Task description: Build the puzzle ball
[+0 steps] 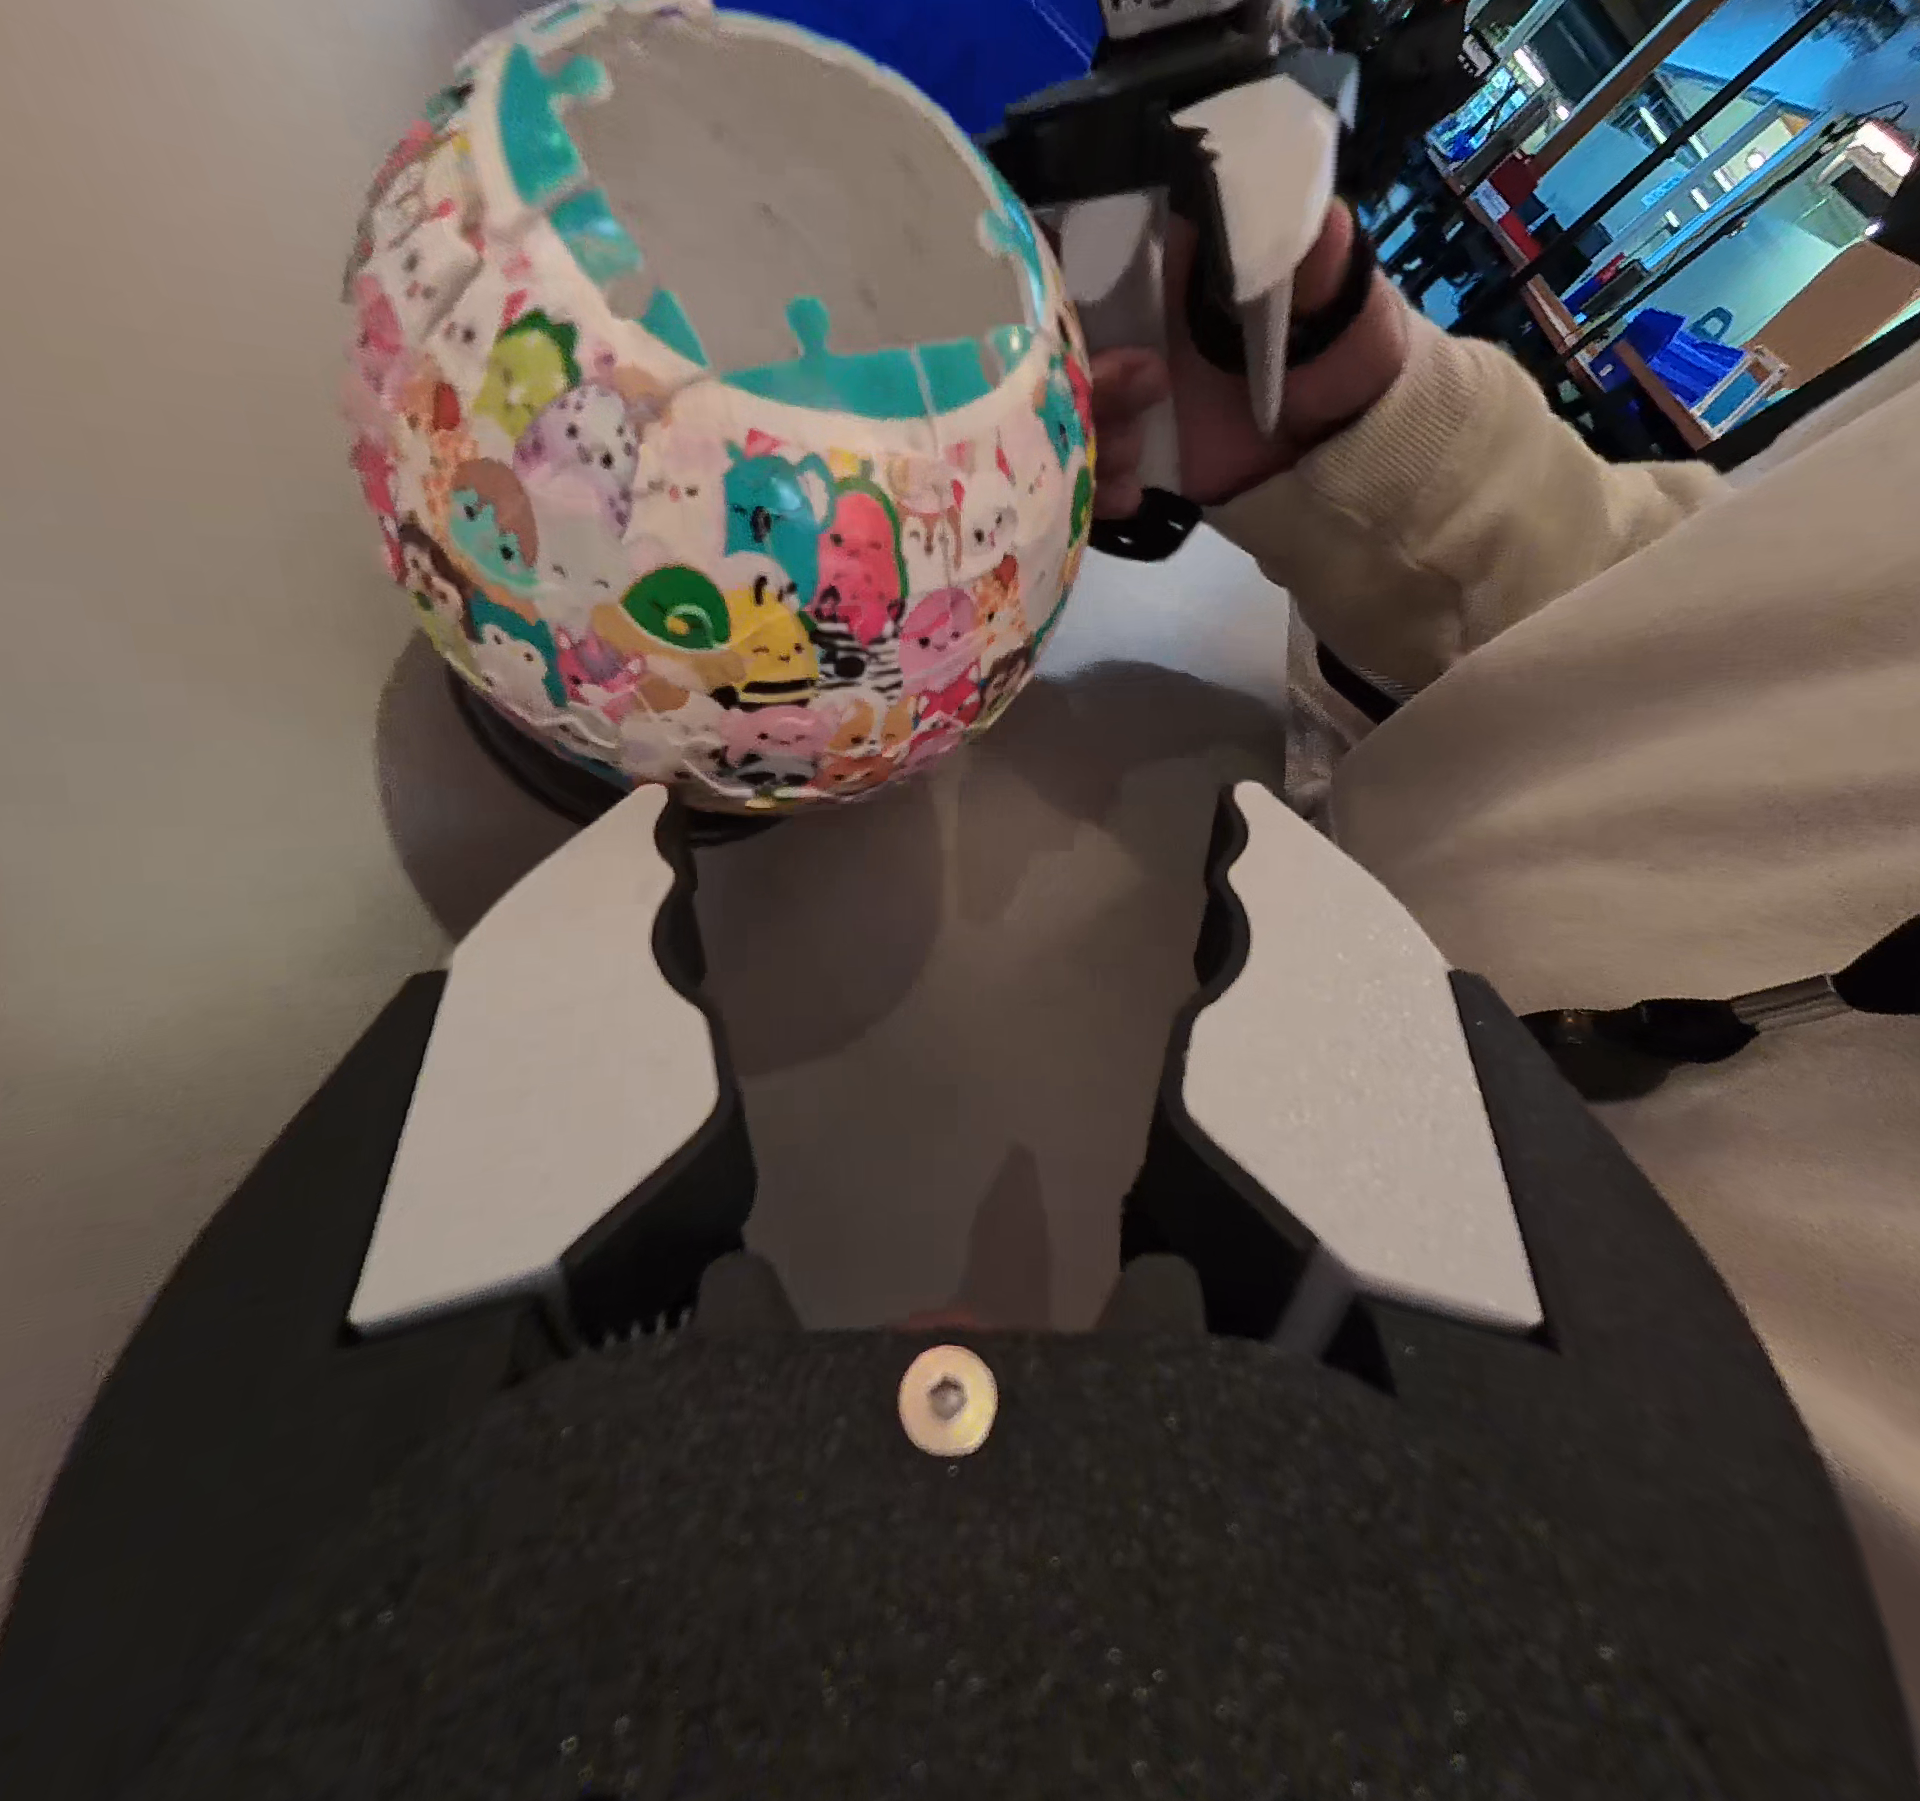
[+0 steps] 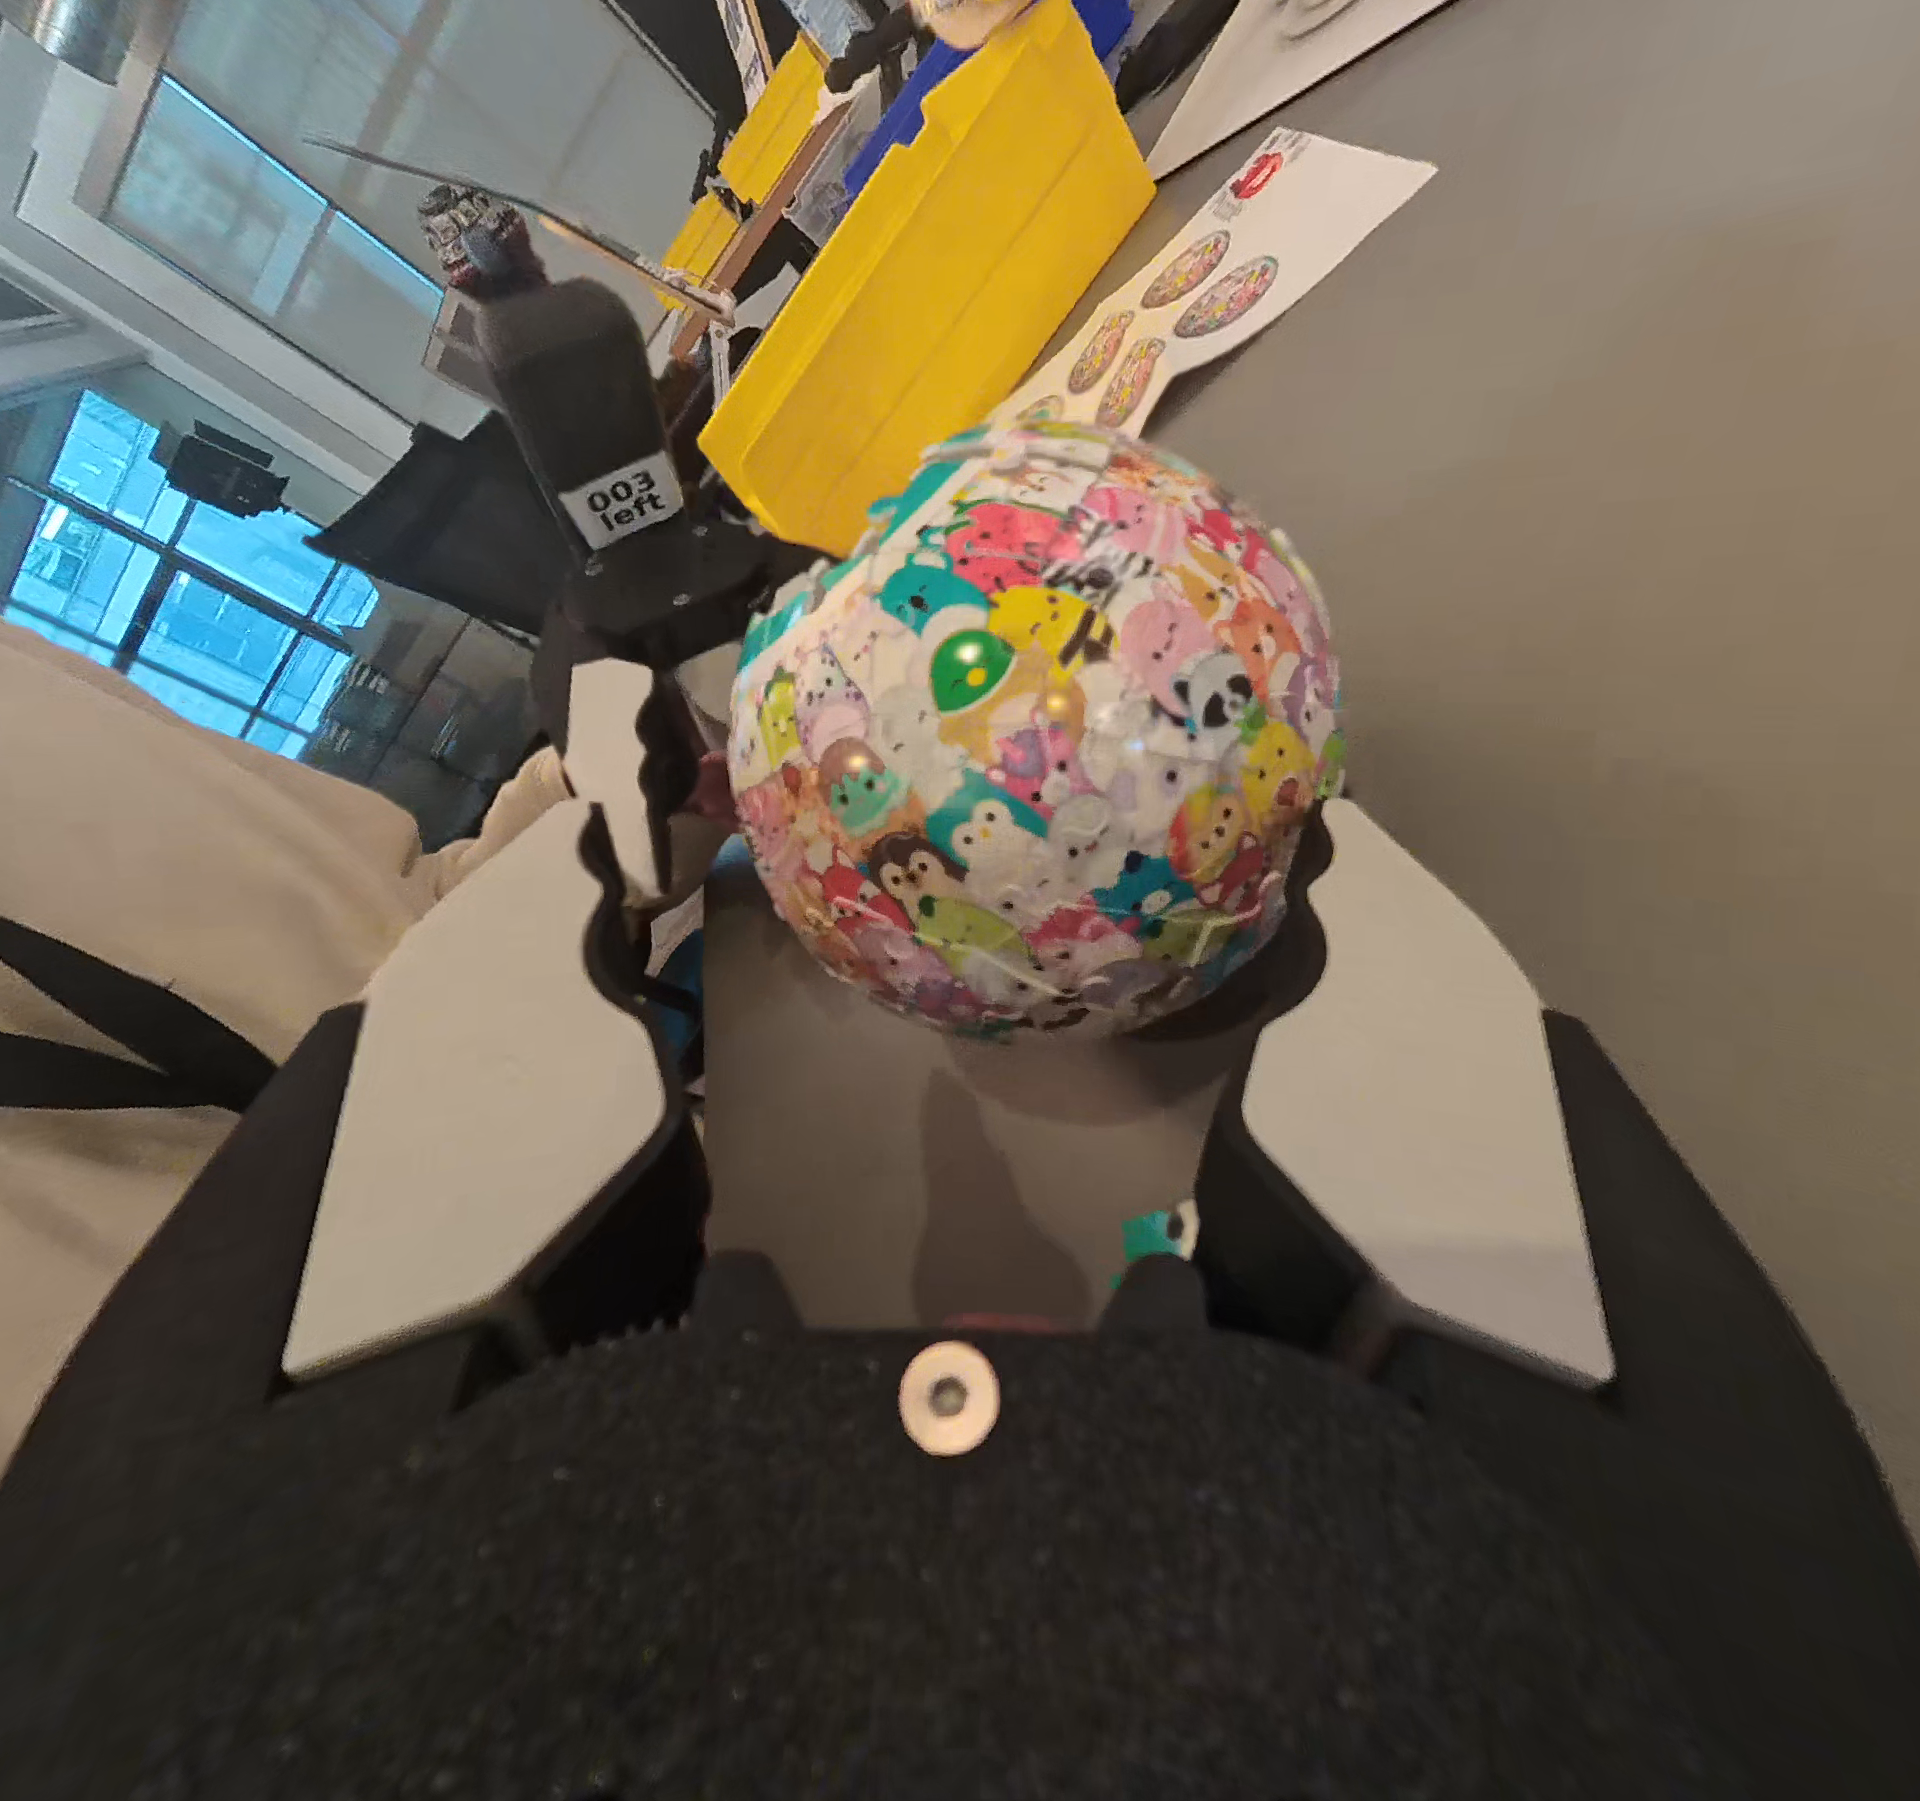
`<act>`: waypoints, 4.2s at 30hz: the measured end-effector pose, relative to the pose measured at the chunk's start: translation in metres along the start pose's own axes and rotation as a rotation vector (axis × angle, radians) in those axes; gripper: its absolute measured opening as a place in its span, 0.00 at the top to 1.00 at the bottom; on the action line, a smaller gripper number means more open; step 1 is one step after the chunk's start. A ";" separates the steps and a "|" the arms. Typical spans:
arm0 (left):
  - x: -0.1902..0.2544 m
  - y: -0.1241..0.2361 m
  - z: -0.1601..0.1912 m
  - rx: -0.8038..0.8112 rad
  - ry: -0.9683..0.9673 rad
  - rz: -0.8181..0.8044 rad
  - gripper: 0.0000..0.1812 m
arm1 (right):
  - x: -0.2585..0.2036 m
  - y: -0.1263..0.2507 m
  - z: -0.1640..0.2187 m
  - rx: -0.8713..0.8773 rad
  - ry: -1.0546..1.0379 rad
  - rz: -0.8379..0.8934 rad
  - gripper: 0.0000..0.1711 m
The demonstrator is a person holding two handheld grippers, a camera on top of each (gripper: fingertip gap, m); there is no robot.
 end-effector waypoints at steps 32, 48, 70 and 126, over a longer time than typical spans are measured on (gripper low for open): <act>0.037 0.027 -0.025 0.216 -0.103 -0.017 0.48 | 0.005 -0.003 0.003 -0.014 -0.045 0.004 0.29; 0.034 0.011 -0.019 0.169 -0.102 -0.072 0.44 | 0.000 -0.004 0.004 -0.016 -0.041 -0.003 0.28; 0.025 0.023 -0.025 0.193 -0.107 -0.101 0.43 | 0.002 -0.009 0.002 -0.012 -0.039 -0.009 0.27; 0.033 0.019 -0.014 0.202 -0.107 -0.095 0.42 | 0.013 -0.038 -0.021 -0.037 -0.096 -0.140 0.24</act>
Point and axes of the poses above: each gripper's, where its closed fingertips meet, y back along the fingers, z out of its underside, x = y × z across the jaws, the point moved 4 cm from there along y, back along the fingers, and after that the axes turned 4 degrees about -z, right-handed, at the moved point
